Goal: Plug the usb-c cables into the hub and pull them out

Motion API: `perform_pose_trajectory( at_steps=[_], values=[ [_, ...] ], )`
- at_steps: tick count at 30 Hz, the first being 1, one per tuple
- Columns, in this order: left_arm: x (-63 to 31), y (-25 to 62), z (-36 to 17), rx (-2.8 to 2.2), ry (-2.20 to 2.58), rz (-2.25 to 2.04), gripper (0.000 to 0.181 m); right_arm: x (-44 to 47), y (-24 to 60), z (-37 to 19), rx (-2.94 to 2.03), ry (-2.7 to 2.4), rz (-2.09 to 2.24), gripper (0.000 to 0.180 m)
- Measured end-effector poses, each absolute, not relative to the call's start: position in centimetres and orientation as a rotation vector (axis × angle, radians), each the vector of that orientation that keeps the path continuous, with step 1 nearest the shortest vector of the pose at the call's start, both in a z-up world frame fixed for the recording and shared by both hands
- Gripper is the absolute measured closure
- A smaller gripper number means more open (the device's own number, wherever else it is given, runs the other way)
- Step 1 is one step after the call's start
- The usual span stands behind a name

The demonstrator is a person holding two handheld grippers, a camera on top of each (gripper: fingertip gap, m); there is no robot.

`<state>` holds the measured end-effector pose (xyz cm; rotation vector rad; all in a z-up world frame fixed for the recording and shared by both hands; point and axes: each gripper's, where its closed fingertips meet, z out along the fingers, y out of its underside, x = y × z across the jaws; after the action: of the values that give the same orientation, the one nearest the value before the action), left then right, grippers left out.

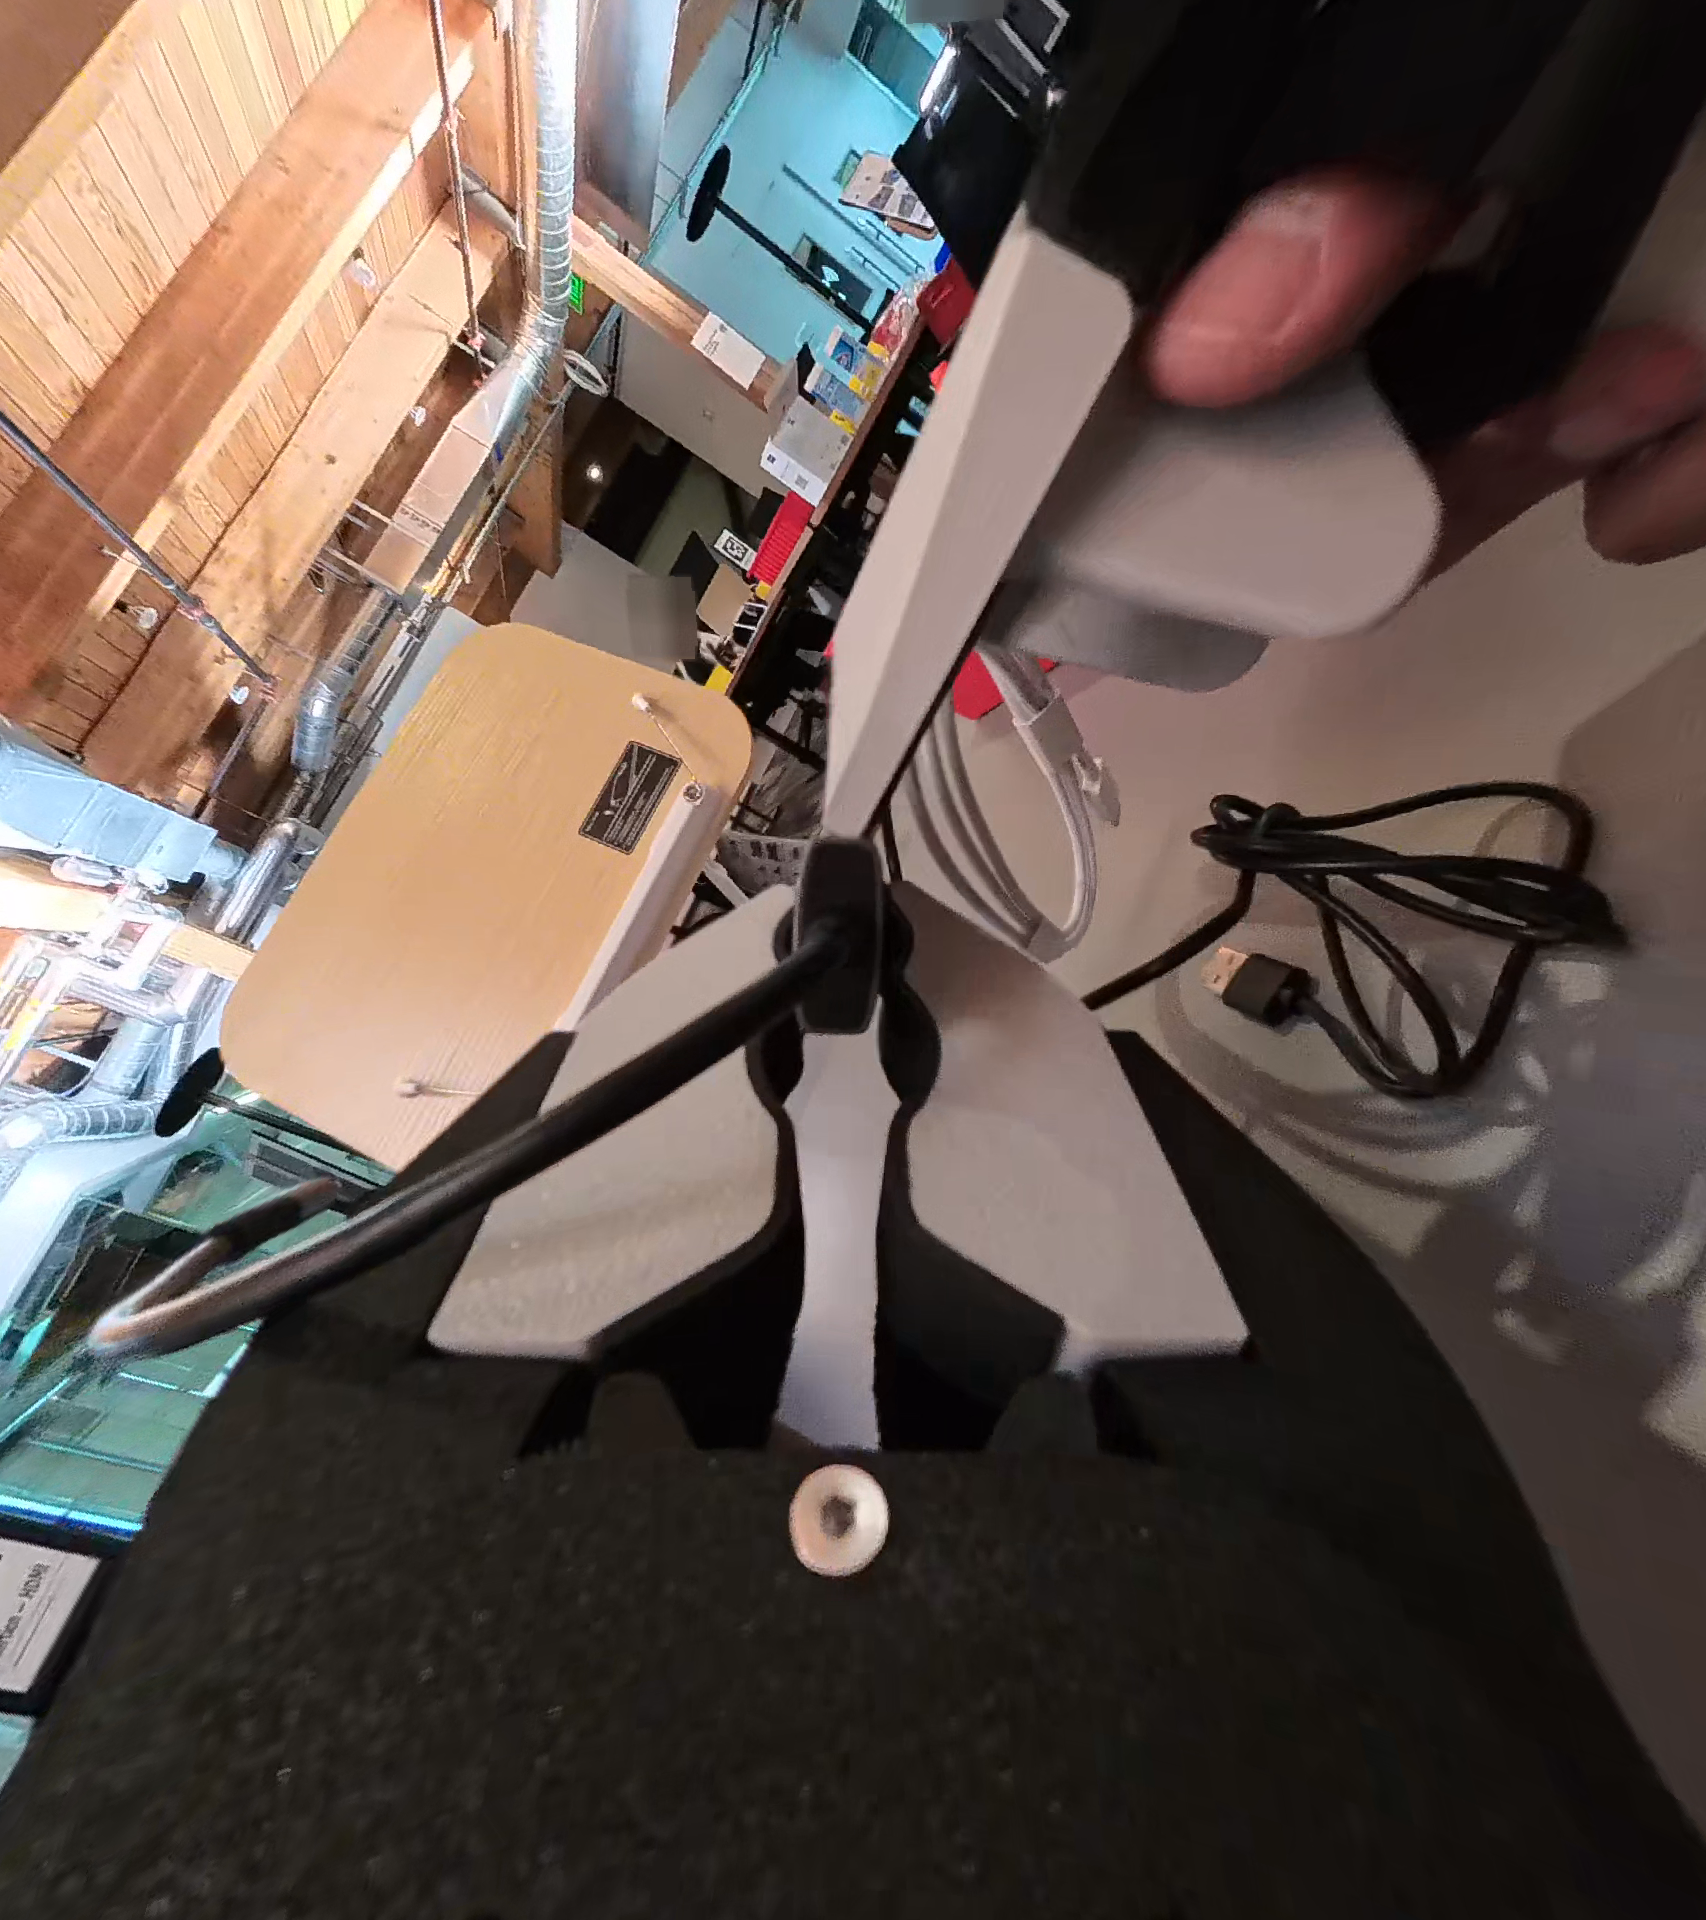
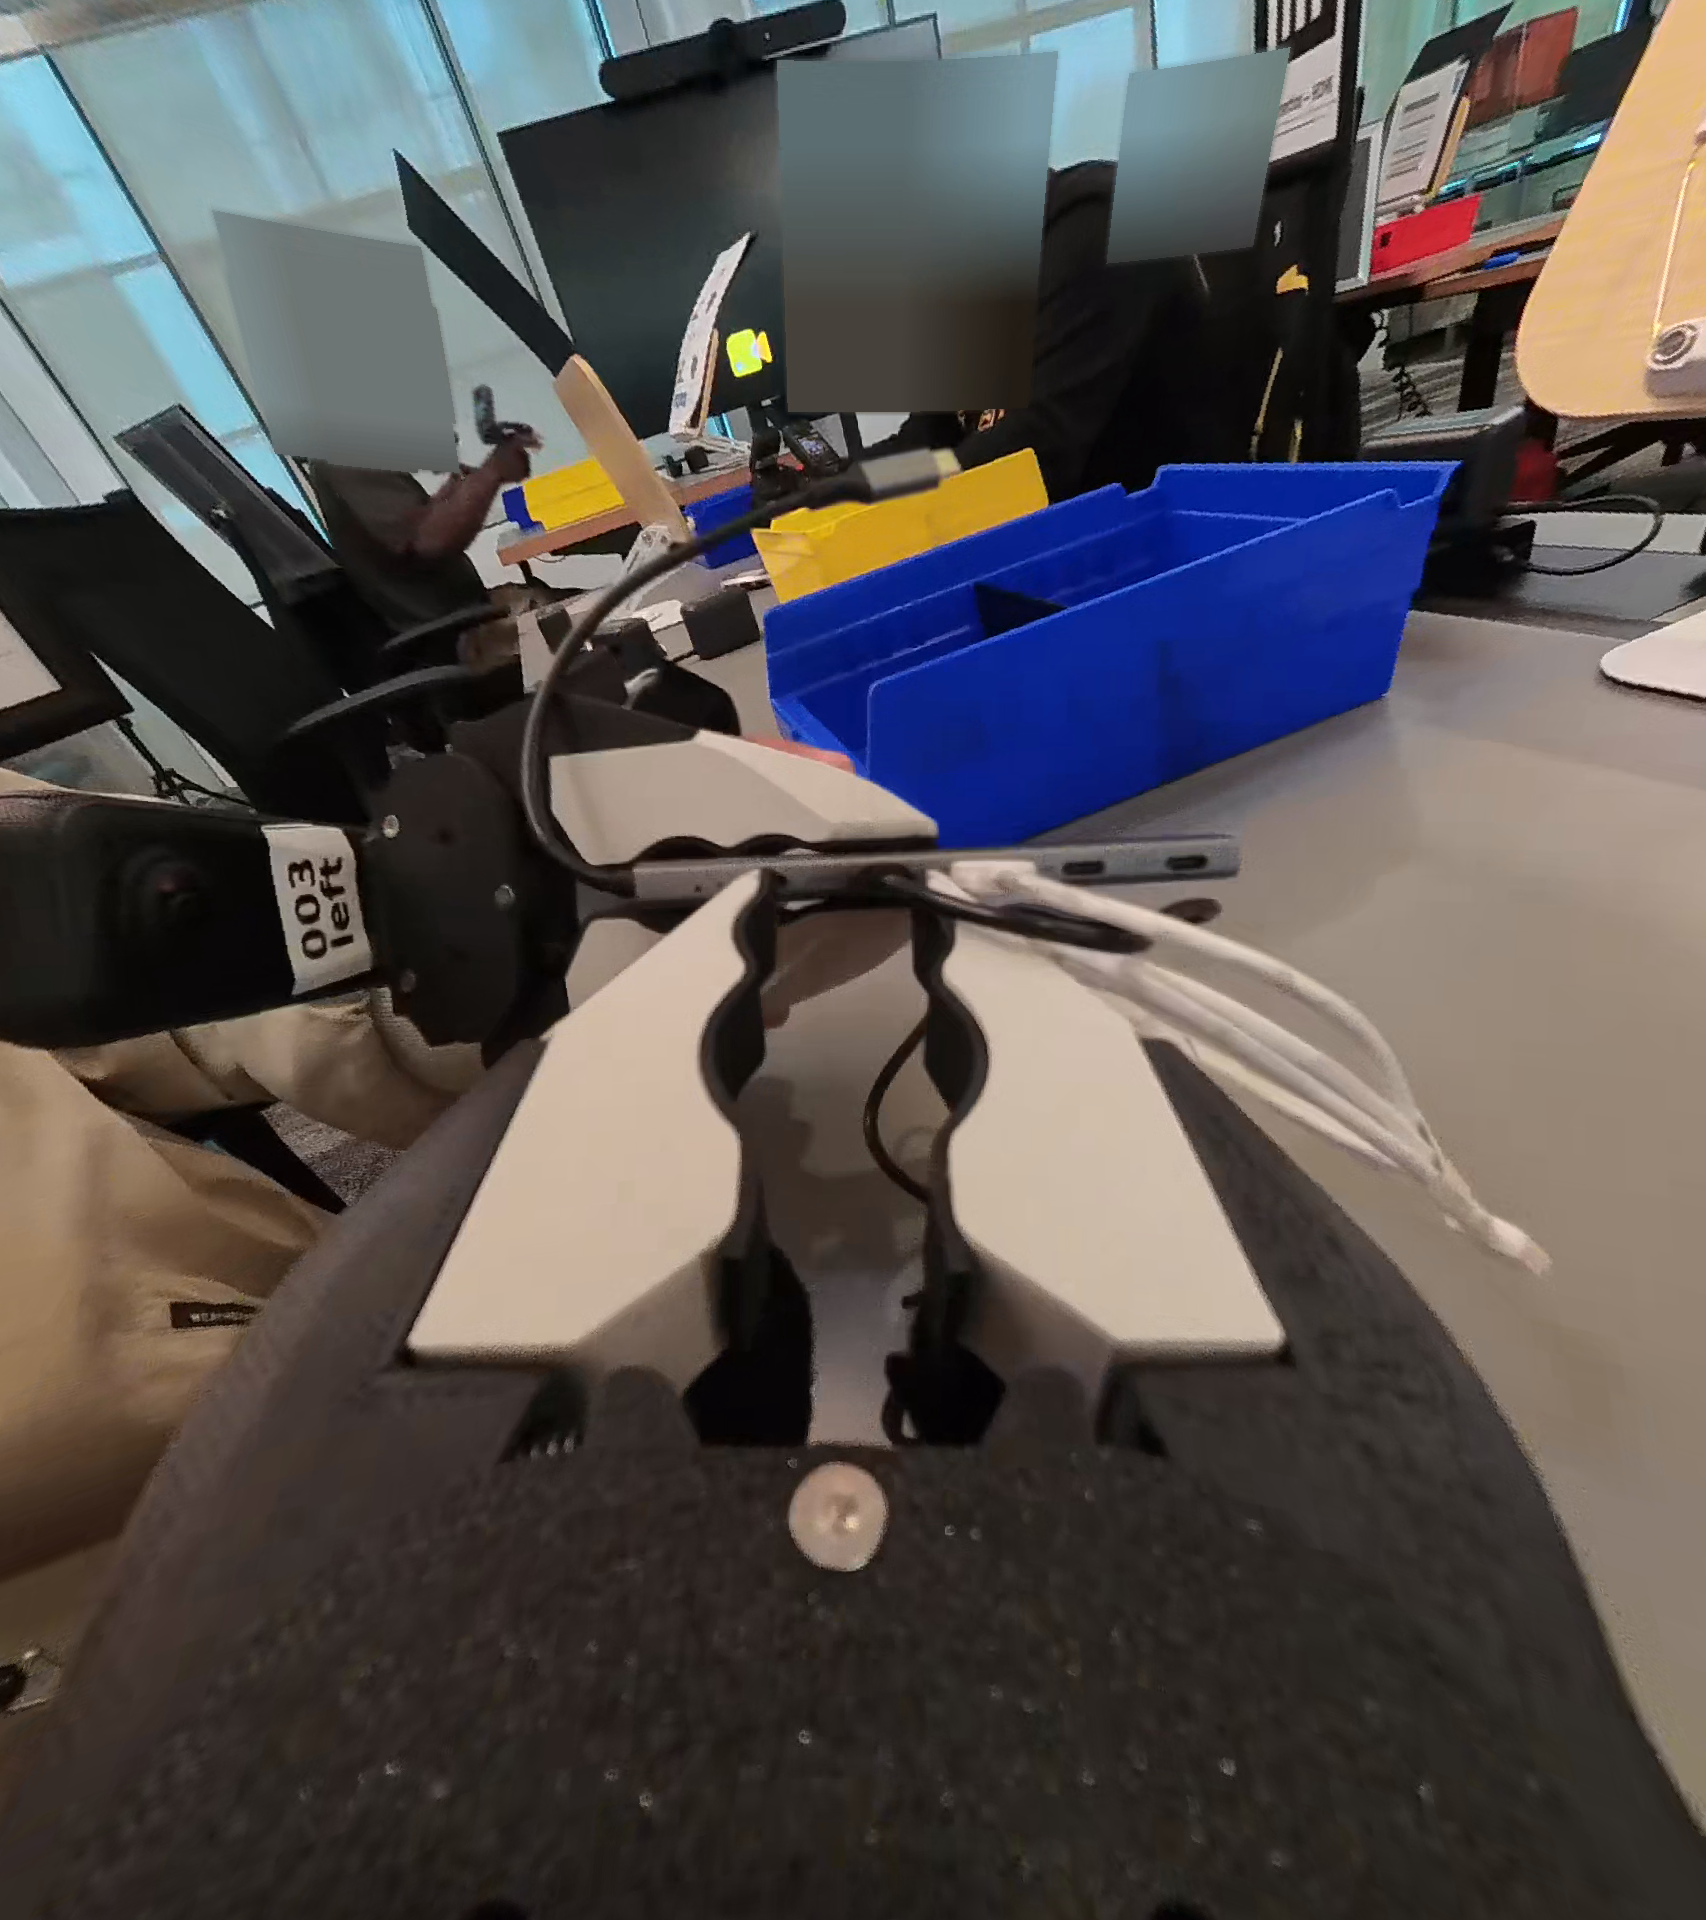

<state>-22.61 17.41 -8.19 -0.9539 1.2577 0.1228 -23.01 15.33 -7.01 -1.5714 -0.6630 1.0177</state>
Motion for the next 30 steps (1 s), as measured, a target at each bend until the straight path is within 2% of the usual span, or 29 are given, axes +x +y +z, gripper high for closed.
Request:
perform_pose_trajectory(
  at_steps=[3,4,10,15,20,24,28,30],
  values=[
    [-22.5,17.2,-8.3,-0.940,1.269,0.130,0.171,-22.9,15.5,-7.0,-1.565,-0.665,0.989,0.159],
    [-22.5,17.1,-8.2,-0.935,1.269,0.126,0.171,-22.7,15.7,-7.2,-1.580,-0.647,0.976,0.169],
    [-27.1,21.0,-7.5,-1.136,1.113,0.124,0.170,-18.1,17.2,-4.3,-1.508,-0.504,1.016,0.170],
    [-27.4,20.1,-7.2,-1.120,1.113,-0.026,0.171,-13.3,18.8,-3.0,-1.491,-0.401,1.030,0.170],
    [-24.7,17.7,-7.0,-1.088,1.157,-0.196,0.171,-13.9,20.0,-7.0,-1.672,-0.447,0.975,0.170],
    [-24.5,17.6,-6.8,-1.079,1.151,-0.157,0.170,-14.4,20.9,-13.0,-1.948,-0.551,0.733,0.170],
    [-25.7,18.4,-6.6,-1.092,1.127,-0.098,0.170,-15.6,19.1,-16.0,-2.128,-0.653,0.784,0.170],
    [-26.3,18.8,-6.5,-1.104,1.114,-0.084,0.171,-15.9,18.2,-15.9,-2.136,-0.703,0.827,0.156]
  ],
)
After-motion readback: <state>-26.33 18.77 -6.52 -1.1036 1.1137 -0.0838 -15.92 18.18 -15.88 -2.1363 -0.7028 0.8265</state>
